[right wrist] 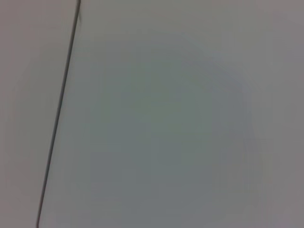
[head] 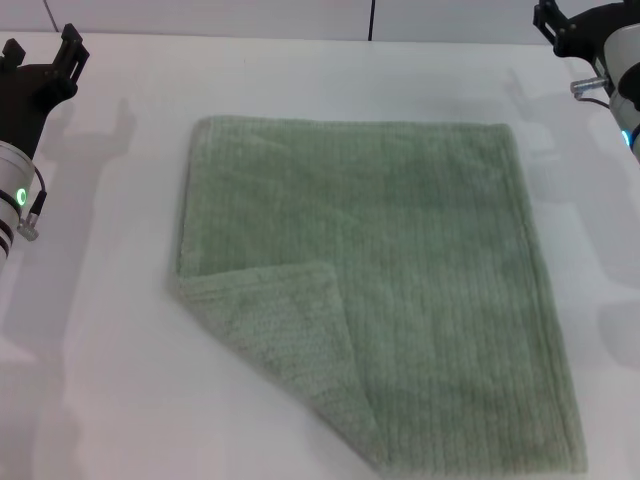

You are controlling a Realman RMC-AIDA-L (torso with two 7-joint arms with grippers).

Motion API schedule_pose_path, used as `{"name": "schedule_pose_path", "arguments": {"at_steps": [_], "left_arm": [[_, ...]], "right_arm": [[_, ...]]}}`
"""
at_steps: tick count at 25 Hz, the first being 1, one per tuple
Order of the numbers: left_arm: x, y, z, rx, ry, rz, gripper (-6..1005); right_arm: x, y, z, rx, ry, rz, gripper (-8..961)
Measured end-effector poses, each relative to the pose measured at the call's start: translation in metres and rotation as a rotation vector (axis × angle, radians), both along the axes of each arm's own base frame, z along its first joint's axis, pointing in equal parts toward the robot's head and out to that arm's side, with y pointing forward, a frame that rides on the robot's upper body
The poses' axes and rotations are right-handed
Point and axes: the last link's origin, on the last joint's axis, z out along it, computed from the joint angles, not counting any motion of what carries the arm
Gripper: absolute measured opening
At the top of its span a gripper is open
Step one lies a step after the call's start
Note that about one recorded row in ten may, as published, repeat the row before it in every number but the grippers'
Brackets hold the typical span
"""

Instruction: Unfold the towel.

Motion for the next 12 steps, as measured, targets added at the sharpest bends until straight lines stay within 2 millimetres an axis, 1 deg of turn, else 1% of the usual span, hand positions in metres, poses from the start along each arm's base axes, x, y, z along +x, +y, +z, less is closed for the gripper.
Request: {"name": "schedule_pose_path", "arguments": {"at_steps": [12], "left_arm": [[0.0007, 0.0014, 0.0015, 0.002, 0.007, -0.004, 777]], "right_arm": [[0.0024, -0.0037, -0.0007, 0.008, 0.015, -0.005, 810]]}}
